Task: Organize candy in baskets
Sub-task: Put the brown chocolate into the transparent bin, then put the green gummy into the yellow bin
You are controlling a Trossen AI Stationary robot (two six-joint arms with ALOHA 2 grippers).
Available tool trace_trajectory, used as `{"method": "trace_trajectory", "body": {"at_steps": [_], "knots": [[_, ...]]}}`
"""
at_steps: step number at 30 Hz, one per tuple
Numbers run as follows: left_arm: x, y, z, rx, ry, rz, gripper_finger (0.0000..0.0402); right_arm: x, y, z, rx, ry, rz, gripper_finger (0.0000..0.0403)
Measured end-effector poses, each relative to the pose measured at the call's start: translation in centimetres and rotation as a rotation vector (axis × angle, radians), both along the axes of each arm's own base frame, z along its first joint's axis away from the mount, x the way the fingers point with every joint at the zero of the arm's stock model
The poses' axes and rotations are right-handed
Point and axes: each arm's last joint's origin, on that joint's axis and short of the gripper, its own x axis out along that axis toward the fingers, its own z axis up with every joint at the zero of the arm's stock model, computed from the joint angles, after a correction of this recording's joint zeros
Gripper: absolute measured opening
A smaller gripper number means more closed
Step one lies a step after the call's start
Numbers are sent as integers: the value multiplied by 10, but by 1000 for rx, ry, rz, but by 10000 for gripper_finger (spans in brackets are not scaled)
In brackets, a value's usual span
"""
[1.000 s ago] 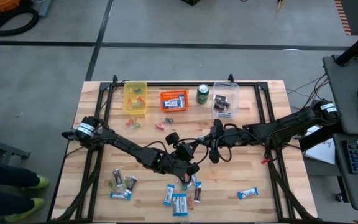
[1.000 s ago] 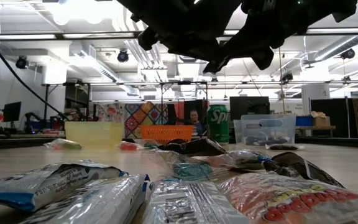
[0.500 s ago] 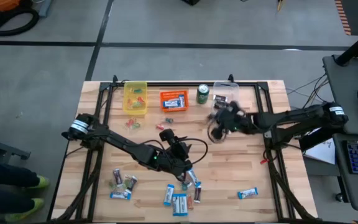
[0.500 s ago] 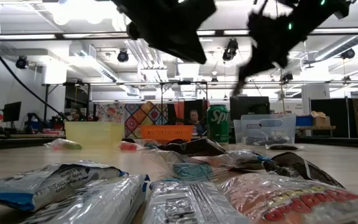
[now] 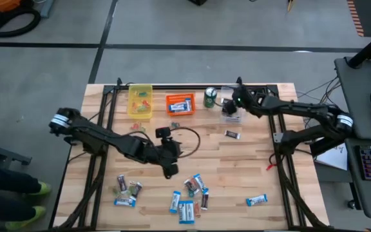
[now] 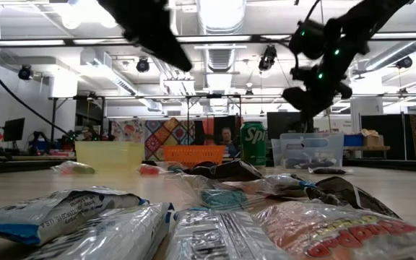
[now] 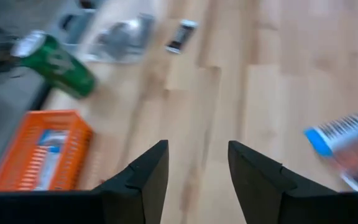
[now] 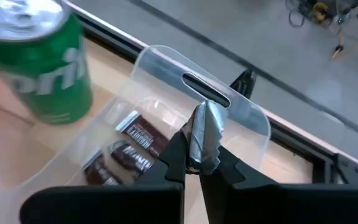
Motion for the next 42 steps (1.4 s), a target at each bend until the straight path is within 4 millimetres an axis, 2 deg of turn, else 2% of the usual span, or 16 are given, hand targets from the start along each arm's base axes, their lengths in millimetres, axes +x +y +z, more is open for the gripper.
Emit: {"method": "trace_trajectory", "body": {"at_steps": [8,13,18,23,27,32,37,42], "knots": [[-36,9,-14,-165,-46,-260,132,-2,-27,-23,50,50,-56,13],[-42,13,-19,-163,-95,-204,131,-1,-31,-32,67,87,-62,25],[-41,15,-24,-161,-96,-93,133,1,-32,-33,60,81,-65,64],[-42,15,-28,-148,-60,-73,141,-1,-31,-27,51,42,-85,100],[-45,16,-31,-130,-13,-74,150,-1,-25,-18,35,3,-78,116],[-48,17,-33,-73,44,-113,154,2,-13,-6,19,-47,-24,113],[-51,19,-32,-50,95,-124,153,7,6,9,86,-175,132,104],[-55,18,-29,-124,167,-121,153,13,33,24,170,-302,301,96]]}}
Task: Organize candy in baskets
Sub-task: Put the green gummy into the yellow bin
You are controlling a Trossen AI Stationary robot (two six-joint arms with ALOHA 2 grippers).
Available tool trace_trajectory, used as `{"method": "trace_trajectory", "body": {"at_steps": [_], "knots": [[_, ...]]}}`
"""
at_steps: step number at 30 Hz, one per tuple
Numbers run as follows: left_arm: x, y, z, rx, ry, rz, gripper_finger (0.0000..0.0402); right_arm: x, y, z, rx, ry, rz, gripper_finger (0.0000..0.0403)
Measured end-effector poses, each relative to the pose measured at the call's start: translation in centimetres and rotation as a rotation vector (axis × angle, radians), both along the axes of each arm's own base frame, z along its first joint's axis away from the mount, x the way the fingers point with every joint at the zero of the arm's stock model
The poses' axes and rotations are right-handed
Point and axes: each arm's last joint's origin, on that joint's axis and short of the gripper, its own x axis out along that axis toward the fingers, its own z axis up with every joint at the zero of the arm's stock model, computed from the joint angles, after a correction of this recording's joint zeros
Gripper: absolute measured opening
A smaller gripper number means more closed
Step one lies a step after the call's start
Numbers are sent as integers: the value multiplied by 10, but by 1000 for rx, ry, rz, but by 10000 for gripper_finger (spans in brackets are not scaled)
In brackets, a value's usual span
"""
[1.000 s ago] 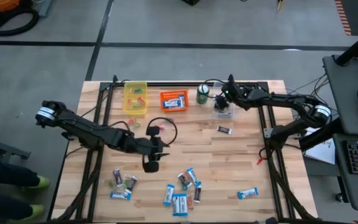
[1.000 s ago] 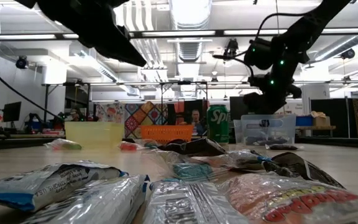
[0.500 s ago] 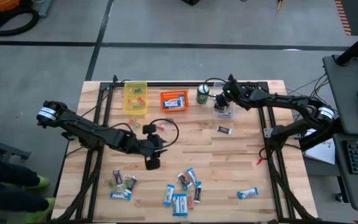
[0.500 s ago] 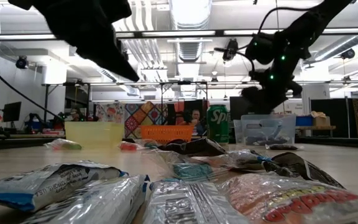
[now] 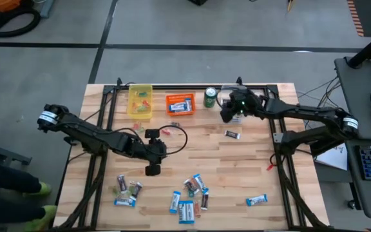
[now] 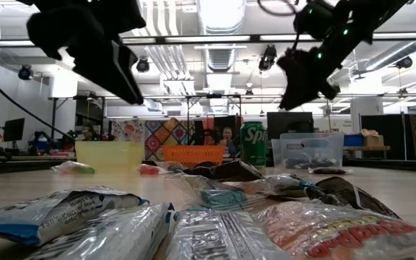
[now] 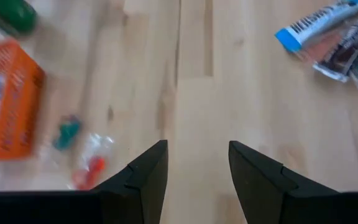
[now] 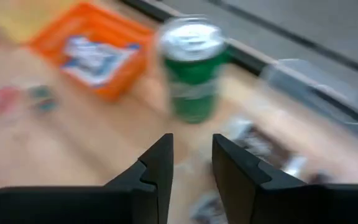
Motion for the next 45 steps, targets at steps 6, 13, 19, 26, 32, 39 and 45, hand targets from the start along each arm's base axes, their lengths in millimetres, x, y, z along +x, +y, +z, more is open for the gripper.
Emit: {"method": "trace_trajectory", "body": {"at_steps": [6,13,19,26,32,39,45], "knots": [[-9,-1,0,-142,139,66,153,7,29,9,-10,-46,129,87],[-23,-6,-3,-471,344,244,153,12,36,7,-23,-47,154,83],[-41,-20,-7,-616,508,495,152,17,35,2,-20,-27,156,85],[-66,-43,-10,-611,614,762,152,18,35,0,-19,-18,159,78],[-78,-58,-11,-636,603,956,152,18,35,0,-19,-18,159,81],[-81,-71,-22,-598,611,1018,161,18,35,0,-19,-19,159,78],[-65,-83,-40,-598,576,893,167,19,35,1,-23,-33,160,82]]}}
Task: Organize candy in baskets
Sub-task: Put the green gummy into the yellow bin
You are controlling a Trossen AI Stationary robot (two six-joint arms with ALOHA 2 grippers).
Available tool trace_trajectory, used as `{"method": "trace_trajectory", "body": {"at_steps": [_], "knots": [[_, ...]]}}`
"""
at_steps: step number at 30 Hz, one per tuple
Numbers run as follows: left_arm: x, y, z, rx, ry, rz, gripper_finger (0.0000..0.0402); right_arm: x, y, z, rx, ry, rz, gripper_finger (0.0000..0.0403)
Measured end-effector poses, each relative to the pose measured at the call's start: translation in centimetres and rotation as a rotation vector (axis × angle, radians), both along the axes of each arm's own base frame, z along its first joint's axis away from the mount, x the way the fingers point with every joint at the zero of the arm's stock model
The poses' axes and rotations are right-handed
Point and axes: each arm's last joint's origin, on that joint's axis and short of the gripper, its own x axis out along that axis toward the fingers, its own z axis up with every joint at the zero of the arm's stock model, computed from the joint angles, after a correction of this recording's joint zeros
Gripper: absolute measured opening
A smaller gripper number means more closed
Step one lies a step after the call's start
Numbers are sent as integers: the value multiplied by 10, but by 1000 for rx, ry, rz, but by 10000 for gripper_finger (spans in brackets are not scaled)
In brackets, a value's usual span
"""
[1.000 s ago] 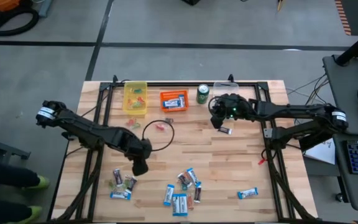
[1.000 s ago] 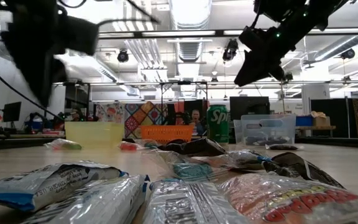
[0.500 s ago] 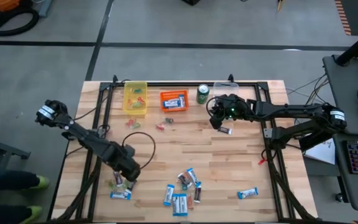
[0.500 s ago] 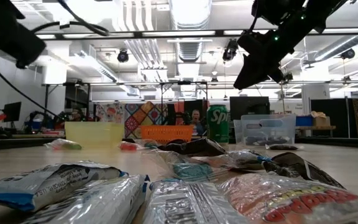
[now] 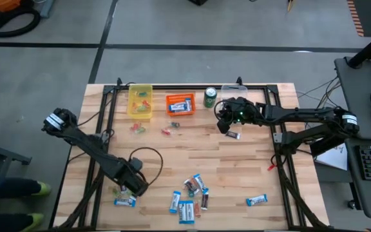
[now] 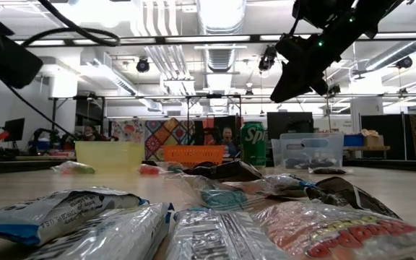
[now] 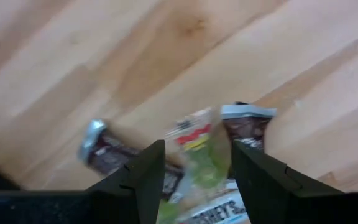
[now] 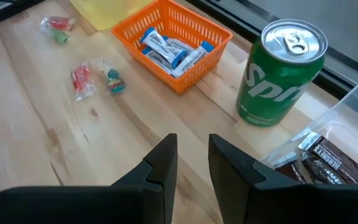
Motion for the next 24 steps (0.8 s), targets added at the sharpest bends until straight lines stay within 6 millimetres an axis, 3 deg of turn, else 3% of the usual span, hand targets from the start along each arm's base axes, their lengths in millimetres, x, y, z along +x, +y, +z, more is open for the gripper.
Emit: {"method": "trace_trajectory", "body": {"at_steps": [24], "knots": [[7,-8,-31,50,104,0,153,0,0,0,1,0,0,83]]}}
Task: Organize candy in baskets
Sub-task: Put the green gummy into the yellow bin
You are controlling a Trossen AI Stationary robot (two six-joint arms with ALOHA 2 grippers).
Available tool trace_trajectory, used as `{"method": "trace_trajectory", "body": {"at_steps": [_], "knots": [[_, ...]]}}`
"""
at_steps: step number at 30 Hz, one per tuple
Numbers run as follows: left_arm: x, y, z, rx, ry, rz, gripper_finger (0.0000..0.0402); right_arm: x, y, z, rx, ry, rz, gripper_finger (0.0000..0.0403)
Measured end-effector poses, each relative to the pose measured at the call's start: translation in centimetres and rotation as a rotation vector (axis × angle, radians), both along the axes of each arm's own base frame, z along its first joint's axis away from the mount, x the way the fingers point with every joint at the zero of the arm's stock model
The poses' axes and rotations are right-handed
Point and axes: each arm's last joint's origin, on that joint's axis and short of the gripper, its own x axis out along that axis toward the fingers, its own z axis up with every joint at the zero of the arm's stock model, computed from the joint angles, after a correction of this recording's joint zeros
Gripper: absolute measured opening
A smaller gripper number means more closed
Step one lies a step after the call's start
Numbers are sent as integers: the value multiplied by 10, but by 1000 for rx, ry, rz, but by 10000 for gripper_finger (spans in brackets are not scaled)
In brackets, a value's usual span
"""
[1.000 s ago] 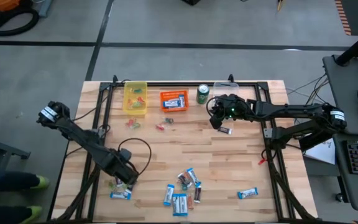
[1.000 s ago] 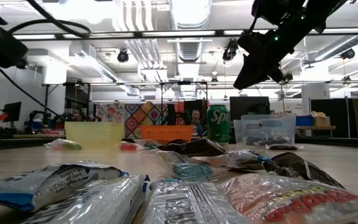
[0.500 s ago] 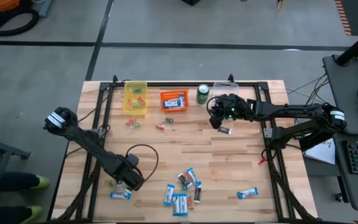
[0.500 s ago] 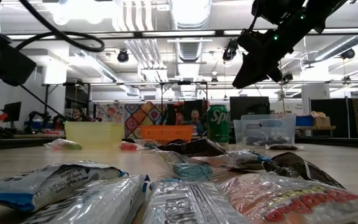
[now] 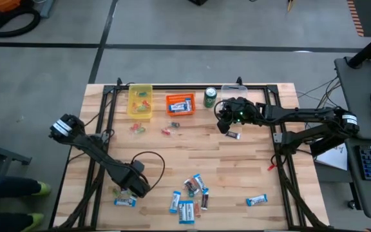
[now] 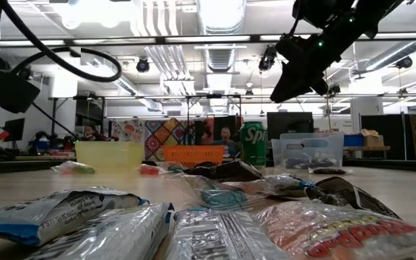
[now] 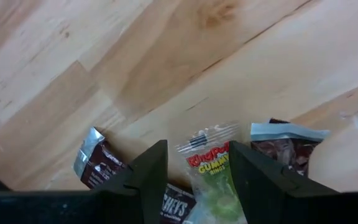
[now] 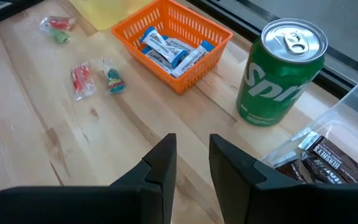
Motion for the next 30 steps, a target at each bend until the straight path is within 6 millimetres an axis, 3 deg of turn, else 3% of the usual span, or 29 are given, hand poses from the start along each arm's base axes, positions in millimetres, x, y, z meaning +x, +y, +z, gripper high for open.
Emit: {"method": "trace_trajectory", "body": {"at_steps": [6,20,24,30], "knots": [[0,0,0,4,-2,-10,134,0,0,0,1,-1,-1,76],[-3,3,-2,32,-14,-47,8,0,0,0,1,-1,-1,73],[-4,7,11,56,-34,-64,5,0,0,0,1,-1,-1,74],[-1,20,49,166,-166,-114,1,0,0,0,1,-1,-1,76]]}}
